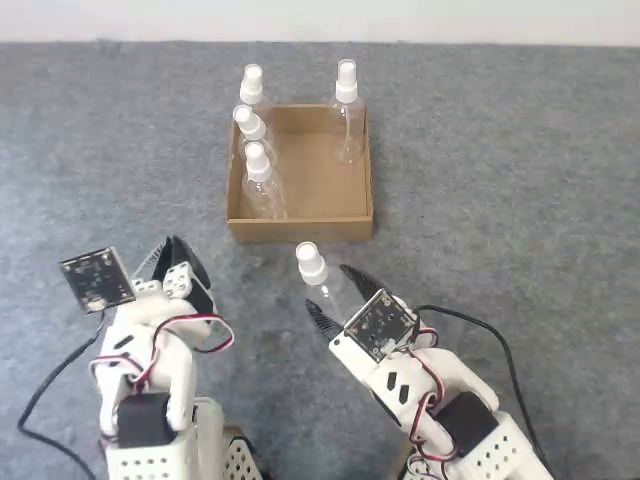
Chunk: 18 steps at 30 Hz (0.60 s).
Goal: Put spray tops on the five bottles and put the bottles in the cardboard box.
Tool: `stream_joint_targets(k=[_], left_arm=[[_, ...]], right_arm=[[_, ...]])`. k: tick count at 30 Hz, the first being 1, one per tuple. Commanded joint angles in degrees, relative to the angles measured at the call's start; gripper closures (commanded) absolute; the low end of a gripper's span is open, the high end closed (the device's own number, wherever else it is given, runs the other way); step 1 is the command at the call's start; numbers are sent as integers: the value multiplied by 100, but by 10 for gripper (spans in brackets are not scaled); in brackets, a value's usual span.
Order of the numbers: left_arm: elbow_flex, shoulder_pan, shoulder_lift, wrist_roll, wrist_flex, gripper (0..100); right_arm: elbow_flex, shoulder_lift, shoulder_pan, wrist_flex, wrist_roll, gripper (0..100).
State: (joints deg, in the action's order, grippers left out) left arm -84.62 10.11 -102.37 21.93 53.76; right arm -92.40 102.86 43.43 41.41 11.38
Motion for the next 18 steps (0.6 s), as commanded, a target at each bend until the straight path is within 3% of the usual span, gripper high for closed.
stream_joint_targets(k=[1, 6, 18], left_arm=[[-356, -334, -70, -18, -993, 988], [-708, -1178, -70, -26, -1398, 988], [-725, -2462, -70, -35, -1363, 988]], right_arm=[[185, 119, 673, -136, -475, 992], [185, 119, 1209, -286, -703, 992], [176, 119, 1218, -251, -730, 992]])
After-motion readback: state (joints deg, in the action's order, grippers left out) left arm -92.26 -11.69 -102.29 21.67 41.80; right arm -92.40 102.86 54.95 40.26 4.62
